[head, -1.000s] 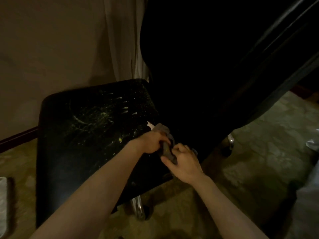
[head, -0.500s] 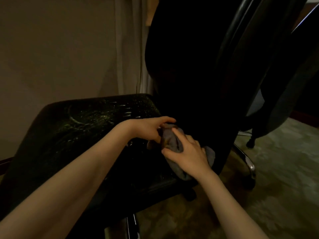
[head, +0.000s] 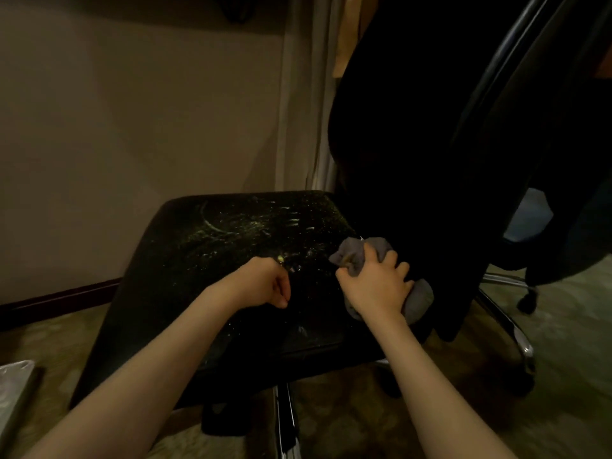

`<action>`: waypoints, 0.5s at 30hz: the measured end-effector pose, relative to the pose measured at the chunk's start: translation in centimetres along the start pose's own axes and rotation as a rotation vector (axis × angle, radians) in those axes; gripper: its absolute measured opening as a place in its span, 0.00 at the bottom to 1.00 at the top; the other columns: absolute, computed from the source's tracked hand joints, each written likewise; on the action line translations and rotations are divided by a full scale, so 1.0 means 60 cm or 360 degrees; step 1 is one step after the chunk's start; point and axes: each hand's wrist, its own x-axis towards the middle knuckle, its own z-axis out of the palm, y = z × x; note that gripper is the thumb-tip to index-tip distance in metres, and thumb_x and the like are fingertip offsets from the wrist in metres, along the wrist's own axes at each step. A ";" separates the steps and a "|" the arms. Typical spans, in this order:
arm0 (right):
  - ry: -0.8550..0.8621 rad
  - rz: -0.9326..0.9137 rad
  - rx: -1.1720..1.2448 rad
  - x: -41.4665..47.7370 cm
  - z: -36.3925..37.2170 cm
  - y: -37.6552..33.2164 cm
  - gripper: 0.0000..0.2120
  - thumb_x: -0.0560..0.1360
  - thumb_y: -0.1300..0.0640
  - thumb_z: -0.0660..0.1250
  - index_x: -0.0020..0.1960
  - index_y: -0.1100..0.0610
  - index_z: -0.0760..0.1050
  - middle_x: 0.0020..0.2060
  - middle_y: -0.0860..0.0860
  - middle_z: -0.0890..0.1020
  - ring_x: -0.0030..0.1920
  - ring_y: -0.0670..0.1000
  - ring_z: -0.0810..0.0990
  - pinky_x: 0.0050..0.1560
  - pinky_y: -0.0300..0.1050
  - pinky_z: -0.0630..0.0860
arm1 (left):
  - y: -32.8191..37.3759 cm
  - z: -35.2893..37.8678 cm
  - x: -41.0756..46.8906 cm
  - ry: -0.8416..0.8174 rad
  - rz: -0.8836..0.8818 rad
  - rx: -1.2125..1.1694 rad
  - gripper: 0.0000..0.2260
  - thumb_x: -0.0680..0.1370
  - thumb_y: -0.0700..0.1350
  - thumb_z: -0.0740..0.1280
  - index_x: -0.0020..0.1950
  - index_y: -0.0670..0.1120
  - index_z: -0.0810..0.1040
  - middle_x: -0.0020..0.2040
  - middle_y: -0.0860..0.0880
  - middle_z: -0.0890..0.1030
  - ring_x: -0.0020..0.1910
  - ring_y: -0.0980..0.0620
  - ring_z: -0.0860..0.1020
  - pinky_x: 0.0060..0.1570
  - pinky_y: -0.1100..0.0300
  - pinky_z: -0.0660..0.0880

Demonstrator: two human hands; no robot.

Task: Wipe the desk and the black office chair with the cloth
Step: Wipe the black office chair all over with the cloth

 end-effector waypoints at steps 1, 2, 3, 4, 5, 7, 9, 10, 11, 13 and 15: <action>-0.0001 -0.0029 -0.0006 0.000 0.000 -0.002 0.31 0.74 0.40 0.60 0.73 0.49 0.58 0.69 0.58 0.62 0.66 0.62 0.61 0.64 0.57 0.62 | -0.001 0.004 0.000 0.0034 -0.0024 0.0002 0.10 0.71 0.40 0.72 0.38 0.54 0.77 0.39 0.57 0.76 0.45 0.58 0.76 0.46 0.67 0.71; -0.0013 -0.0047 -0.0012 0.001 0.000 -0.004 0.31 0.74 0.41 0.60 0.73 0.49 0.59 0.69 0.58 0.62 0.66 0.62 0.61 0.64 0.57 0.62 | 0.001 0.006 0.002 0.0054 -0.0045 0.0017 0.10 0.71 0.39 0.72 0.37 0.54 0.77 0.39 0.56 0.76 0.46 0.57 0.76 0.47 0.66 0.72; -0.0034 -0.0062 -0.0013 0.001 -0.002 -0.006 0.31 0.74 0.41 0.60 0.73 0.50 0.59 0.69 0.58 0.62 0.66 0.62 0.61 0.64 0.56 0.63 | 0.004 0.005 0.003 0.0059 -0.0065 0.0041 0.09 0.71 0.39 0.72 0.37 0.53 0.77 0.39 0.56 0.76 0.47 0.56 0.76 0.48 0.65 0.72; -0.0062 -0.0075 -0.0005 -0.001 -0.003 -0.009 0.30 0.74 0.41 0.60 0.73 0.50 0.59 0.70 0.57 0.61 0.67 0.62 0.61 0.64 0.56 0.63 | 0.010 0.004 0.004 0.0054 -0.0086 0.0072 0.08 0.71 0.38 0.72 0.39 0.51 0.78 0.39 0.57 0.76 0.48 0.55 0.76 0.48 0.64 0.73; -0.0092 -0.0096 0.0010 -0.004 -0.005 -0.013 0.30 0.74 0.41 0.61 0.73 0.50 0.59 0.70 0.57 0.61 0.67 0.62 0.61 0.65 0.56 0.63 | 0.017 0.002 0.005 0.0045 -0.0110 0.0115 0.07 0.72 0.38 0.72 0.40 0.50 0.79 0.40 0.56 0.75 0.49 0.55 0.77 0.49 0.64 0.73; -0.0149 -0.0193 0.0041 -0.016 -0.005 -0.029 0.30 0.74 0.41 0.61 0.73 0.49 0.59 0.70 0.56 0.61 0.67 0.62 0.60 0.65 0.56 0.63 | 0.030 0.002 0.007 0.0028 -0.0164 0.0214 0.05 0.72 0.38 0.71 0.44 0.48 0.80 0.42 0.55 0.75 0.52 0.53 0.77 0.52 0.62 0.73; -0.0217 -0.0346 0.0115 -0.027 -0.001 -0.051 0.29 0.74 0.42 0.61 0.72 0.48 0.60 0.70 0.56 0.61 0.67 0.62 0.61 0.64 0.55 0.64 | 0.040 0.003 0.005 0.0047 -0.0193 0.0301 0.06 0.73 0.39 0.70 0.49 0.46 0.80 0.44 0.54 0.75 0.53 0.52 0.76 0.52 0.61 0.72; -0.0253 -0.0415 0.0169 -0.030 0.000 -0.060 0.28 0.73 0.44 0.61 0.72 0.47 0.61 0.69 0.56 0.62 0.66 0.62 0.62 0.63 0.55 0.64 | 0.043 0.003 0.003 0.0070 -0.0200 0.0355 0.08 0.73 0.39 0.70 0.51 0.46 0.80 0.45 0.53 0.75 0.54 0.51 0.76 0.52 0.61 0.72; -0.0286 -0.0465 0.0223 -0.031 0.000 -0.067 0.27 0.73 0.45 0.61 0.71 0.46 0.63 0.69 0.56 0.63 0.65 0.62 0.63 0.63 0.54 0.64 | 0.045 0.003 0.001 0.0091 -0.0210 0.0401 0.10 0.73 0.40 0.70 0.54 0.46 0.79 0.48 0.52 0.75 0.54 0.51 0.76 0.52 0.61 0.72; -0.0326 -0.0468 0.0369 -0.032 -0.005 -0.069 0.24 0.73 0.47 0.62 0.68 0.46 0.67 0.66 0.55 0.68 0.64 0.60 0.66 0.62 0.52 0.66 | 0.044 0.005 -0.003 0.0115 -0.0254 0.0371 0.09 0.73 0.41 0.70 0.52 0.47 0.79 0.51 0.50 0.78 0.53 0.51 0.77 0.51 0.61 0.72; -0.0236 -0.0405 0.0533 -0.030 -0.017 -0.057 0.21 0.72 0.47 0.64 0.65 0.48 0.71 0.61 0.55 0.72 0.62 0.59 0.69 0.61 0.52 0.70 | 0.045 0.005 -0.008 0.0122 -0.0289 0.0283 0.05 0.73 0.39 0.70 0.43 0.49 0.79 0.45 0.52 0.77 0.50 0.52 0.77 0.49 0.62 0.71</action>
